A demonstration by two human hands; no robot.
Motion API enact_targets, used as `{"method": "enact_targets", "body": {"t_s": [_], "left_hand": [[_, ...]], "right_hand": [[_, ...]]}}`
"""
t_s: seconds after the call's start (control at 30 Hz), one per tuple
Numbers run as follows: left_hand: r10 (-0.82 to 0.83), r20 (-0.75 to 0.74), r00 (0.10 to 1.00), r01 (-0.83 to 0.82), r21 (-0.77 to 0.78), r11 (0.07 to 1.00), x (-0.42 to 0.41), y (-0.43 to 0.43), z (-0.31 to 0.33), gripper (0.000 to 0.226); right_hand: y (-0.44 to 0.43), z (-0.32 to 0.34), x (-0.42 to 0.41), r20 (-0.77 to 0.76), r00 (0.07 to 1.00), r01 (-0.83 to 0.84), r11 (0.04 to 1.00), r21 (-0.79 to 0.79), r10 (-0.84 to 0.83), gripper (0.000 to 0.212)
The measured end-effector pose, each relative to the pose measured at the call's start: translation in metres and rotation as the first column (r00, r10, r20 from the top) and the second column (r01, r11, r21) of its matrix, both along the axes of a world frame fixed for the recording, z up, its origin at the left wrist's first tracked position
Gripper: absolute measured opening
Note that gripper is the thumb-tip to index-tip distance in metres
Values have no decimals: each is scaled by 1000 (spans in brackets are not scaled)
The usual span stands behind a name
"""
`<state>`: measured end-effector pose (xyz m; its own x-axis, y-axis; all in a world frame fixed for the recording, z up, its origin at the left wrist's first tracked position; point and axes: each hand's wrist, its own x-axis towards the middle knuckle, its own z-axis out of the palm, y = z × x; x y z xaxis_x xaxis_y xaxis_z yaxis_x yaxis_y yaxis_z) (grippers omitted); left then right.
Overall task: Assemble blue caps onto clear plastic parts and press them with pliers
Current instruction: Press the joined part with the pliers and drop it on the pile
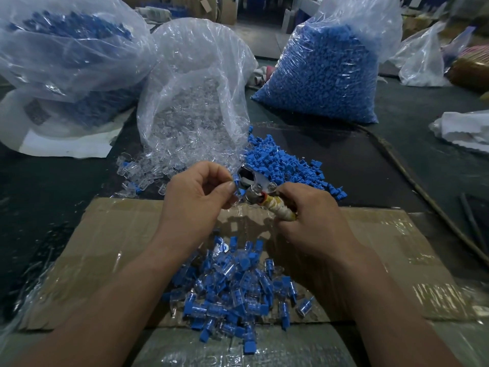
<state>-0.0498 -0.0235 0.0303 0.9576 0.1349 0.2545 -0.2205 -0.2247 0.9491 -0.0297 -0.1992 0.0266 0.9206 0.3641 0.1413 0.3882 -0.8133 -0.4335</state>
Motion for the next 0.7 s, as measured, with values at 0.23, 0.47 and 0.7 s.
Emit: {"method": "enact_targets", "body": {"t_s": [0.23,0.47,0.7], "left_hand": [[-209,-183,961,190,-114,975,2,15,8,4],[-577,-336,745,626,54,778,-4,15,15,17],[-650,-374,661,719,69,692,-1,18,10,20]], "right_hand": [[-22,1,7,16,987,159,987,-31,-159,22],[-32,0,14,-56,961,265,958,-107,-272,33],[-30,-2,14,-79,957,270,957,-107,-279,48]]}}
